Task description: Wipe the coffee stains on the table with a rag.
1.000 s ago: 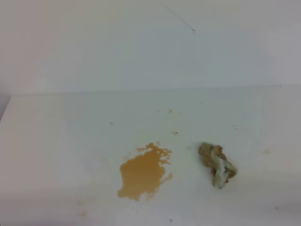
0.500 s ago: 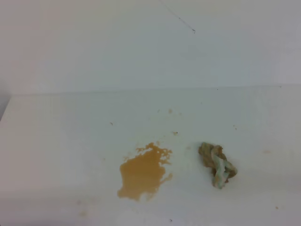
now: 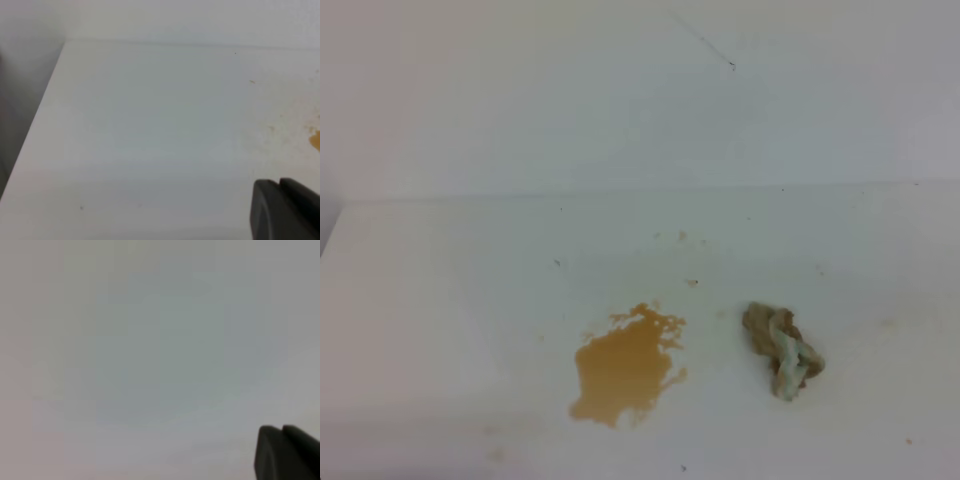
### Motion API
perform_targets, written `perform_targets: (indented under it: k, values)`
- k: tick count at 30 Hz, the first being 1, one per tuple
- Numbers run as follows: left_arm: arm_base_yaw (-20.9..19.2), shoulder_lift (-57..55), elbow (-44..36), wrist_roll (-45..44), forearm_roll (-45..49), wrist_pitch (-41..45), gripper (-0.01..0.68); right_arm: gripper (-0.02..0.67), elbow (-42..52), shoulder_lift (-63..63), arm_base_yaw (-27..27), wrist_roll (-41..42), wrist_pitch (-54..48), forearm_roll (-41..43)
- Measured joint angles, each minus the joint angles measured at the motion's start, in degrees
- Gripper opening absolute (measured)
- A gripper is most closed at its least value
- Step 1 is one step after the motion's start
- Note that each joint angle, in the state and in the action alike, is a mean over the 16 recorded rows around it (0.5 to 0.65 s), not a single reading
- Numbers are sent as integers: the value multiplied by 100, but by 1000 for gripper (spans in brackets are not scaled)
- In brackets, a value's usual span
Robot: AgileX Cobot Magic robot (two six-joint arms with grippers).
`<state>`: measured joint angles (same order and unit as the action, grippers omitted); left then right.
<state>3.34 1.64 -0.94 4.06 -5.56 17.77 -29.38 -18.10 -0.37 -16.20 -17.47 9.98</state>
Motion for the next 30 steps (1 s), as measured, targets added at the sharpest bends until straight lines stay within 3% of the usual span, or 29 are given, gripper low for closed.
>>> perform_targets:
  k: [9, 13, 18, 24, 30]
  values:
    - [0, -2, 0, 0, 0, 0, 1, -3, -1132, -2081, 0, 2577, -1828, -2176]
    - [0, -2, 13, 0, 0, 0, 1, -1, -1304, -2825, 0, 3701, -2138, -3220]
    - [0, -2, 0, 0, 0, 0, 0, 4, -1379, -3629, 56, 4520, -2233, -4120]
    - [0, -2, 13, 0, 0, 0, 0, 10, -1642, -4590, 471, 4924, -2382, -4213]
    - [0, -2, 0, 0, 0, 0, 0, 14, -2244, -5552, 1256, 4282, -2444, -3317]
